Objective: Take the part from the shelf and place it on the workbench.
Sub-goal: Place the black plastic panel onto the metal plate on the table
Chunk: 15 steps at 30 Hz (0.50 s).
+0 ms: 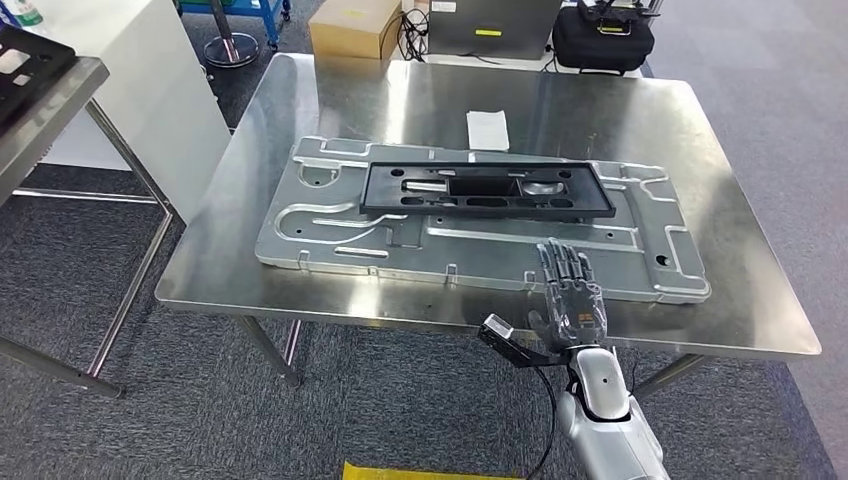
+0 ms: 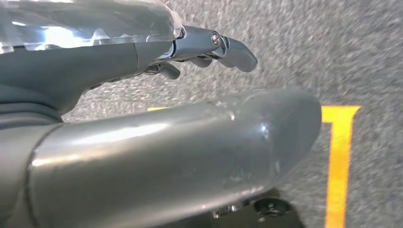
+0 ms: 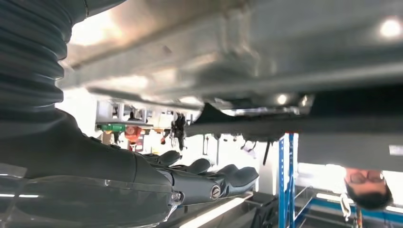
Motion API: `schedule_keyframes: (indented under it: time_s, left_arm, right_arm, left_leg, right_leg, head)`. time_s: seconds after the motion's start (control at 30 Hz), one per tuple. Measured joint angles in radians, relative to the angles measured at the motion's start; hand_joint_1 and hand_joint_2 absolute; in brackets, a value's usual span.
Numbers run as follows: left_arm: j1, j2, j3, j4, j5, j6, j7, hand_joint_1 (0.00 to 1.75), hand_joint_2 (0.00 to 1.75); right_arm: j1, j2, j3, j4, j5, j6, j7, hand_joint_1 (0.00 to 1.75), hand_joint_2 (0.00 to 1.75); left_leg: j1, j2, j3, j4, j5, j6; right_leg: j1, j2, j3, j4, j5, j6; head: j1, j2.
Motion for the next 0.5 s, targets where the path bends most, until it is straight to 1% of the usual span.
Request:
schedule_keyframes:
  time_s: [0.03,0.07,0.1,0.13,0.17,0.2,0.23,0.27,0.3,0.33,0.37,0.4,0.43,0.47,0.5]
  left_arm:
    - [0.0,0.0,0.0,0.0,0.0,-0.001,0.0,0.0,0.0]
    - [0.0,-0.002,0.0,0.0,0.0,-0.003,0.0,0.0,0.0]
    - [0.0,-0.003,0.001,0.0,0.001,-0.005,0.0,0.0,0.0]
    - [-0.001,-0.004,0.001,0.001,0.001,-0.006,0.0,0.0,0.0]
    - [-0.001,-0.005,0.002,0.001,0.001,-0.007,0.0,0.0,0.0]
    - [0.0,-0.005,0.003,0.001,0.001,-0.007,0.0,0.0,0.0]
    - [0.001,-0.004,0.004,0.001,0.001,-0.007,0.0,0.0,0.0]
    - [0.001,-0.004,0.005,0.001,0.001,-0.007,0.0,0.0,0.0]
    - [0.002,-0.004,0.006,0.001,0.001,-0.008,0.0,0.0,0.0]
    - [0.003,-0.003,0.006,0.001,0.001,-0.008,0.0,0.0,0.0]
    - [0.003,-0.003,0.006,0.001,0.001,-0.008,0.0,0.0,0.0]
    - [0.004,-0.003,0.007,0.001,0.002,-0.009,0.0,0.0,0.0]
    - [0.004,-0.003,0.007,0.001,0.002,-0.009,0.0,0.0,0.0]
    - [0.003,-0.003,0.007,0.001,0.002,-0.01,0.0,0.0,0.0]
    - [0.003,-0.003,0.007,0.001,0.002,-0.01,0.0,0.0,0.0]
  right_arm:
    - [0.0,0.0,0.0,-0.001,0.001,0.0,0.0,0.0,1.75]
    - [0.0,0.0,0.0,-0.003,0.002,-0.001,-0.001,0.0,1.75]
    - [0.0,0.0,0.0,-0.005,0.004,-0.001,-0.001,0.0,1.75]
    - [0.001,0.0,0.0,-0.006,0.005,-0.002,-0.001,0.0,1.75]
    - [0.002,0.0,0.0,-0.007,0.007,-0.002,-0.001,0.0,1.75]
    - [0.004,0.0,0.0,-0.008,0.009,-0.002,-0.001,0.0,1.75]
    - [0.005,0.0,0.0,-0.008,0.01,-0.002,-0.001,0.0,1.75]
    - [0.006,0.0,0.0,-0.008,0.012,-0.002,-0.001,0.0,1.75]
    - [0.007,0.0,0.0,-0.008,0.012,-0.002,-0.001,0.0,1.75]
    - [0.008,0.001,0.0,-0.008,0.013,-0.002,-0.001,0.0,1.75]
    - [0.01,0.001,0.0,-0.008,0.013,-0.002,-0.001,0.0,1.75]
    - [0.012,0.001,0.0,-0.008,0.013,-0.002,-0.001,0.0,1.75]
    - [0.014,0.001,0.0,-0.008,0.013,-0.002,-0.001,0.0,1.75]
    - [0.016,0.001,0.0,-0.008,0.013,-0.002,-0.001,0.0,1.75]
    - [0.018,0.001,0.0,-0.008,0.013,-0.002,-0.001,0.0,1.75]
  left_leg:
    - [-0.001,0.0,-0.01,0.002,0.008,-0.002]
    - [-0.004,0.0,-0.017,0.003,0.015,-0.005]
    - [-0.004,0.0,-0.021,0.003,0.022,-0.009]
    - [-0.004,0.0,-0.023,0.002,0.029,-0.014]
    - [-0.003,0.0,-0.024,0.0,0.037,-0.02]
    - [-0.001,-0.001,-0.025,-0.004,0.046,-0.027]
    - [0.0,-0.002,-0.028,-0.003,0.046,-0.033]
    - [0.0,-0.004,-0.036,0.007,0.032,-0.039]
    - [0.0,-0.005,-0.05,0.038,-0.004,-0.044]
    - [0.003,-0.006,-0.068,0.09,-0.055,-0.049]
    - [0.005,-0.006,-0.088,0.157,-0.107,-0.055]
    - [0.008,-0.005,-0.102,0.226,-0.145,-0.06]
    - [0.01,-0.005,-0.107,0.275,-0.157,-0.064]
    - [0.012,-0.005,-0.096,0.295,-0.145,-0.067]
    - [0.014,-0.005,-0.068,0.279,-0.118,-0.069]
  right_leg:
    - [0.004,0.0,0.056,-0.072,0.018,-0.009]
    - [0.007,0.001,0.112,-0.152,0.02,-0.019]
    - [0.011,0.0,0.153,-0.216,0.017,-0.025]
    - [0.016,0.001,0.179,-0.259,0.01,-0.03]
    - [0.018,0.001,0.184,-0.274,0.009,-0.033]
    - [0.019,0.0,0.18,-0.277,0.018,-0.036]
    - [0.018,-0.001,0.175,-0.283,0.029,-0.042]
    - [0.014,-0.003,0.167,-0.287,0.041,-0.049]
    - [0.011,-0.004,0.155,-0.292,0.056,-0.055]
    - [0.009,-0.006,0.14,-0.293,0.069,-0.06]
    - [0.009,-0.006,0.123,-0.291,0.081,-0.063]
    - [0.009,-0.006,0.104,-0.287,0.092,-0.063]
    - [0.009,-0.007,0.086,-0.282,0.102,-0.061]
    - [0.009,-0.007,0.067,-0.275,0.112,-0.059]
    - [0.008,-0.008,0.048,-0.268,0.121,-0.056]
  head:
    - [0.0,0.0]
    - [-0.001,0.0]
    - [-0.001,0.0]
    - [0.0,0.0]
    - [0.001,0.0]
    - [0.002,0.0]
    - [0.003,0.0]
    - [0.002,0.0]
    - [0.0,0.0]
    - [-0.002,0.0]
    - [-0.003,0.0]
    - [-0.004,0.0]
    - [-0.004,0.0]
    - [-0.004,0.0]
    - [-0.004,0.0]
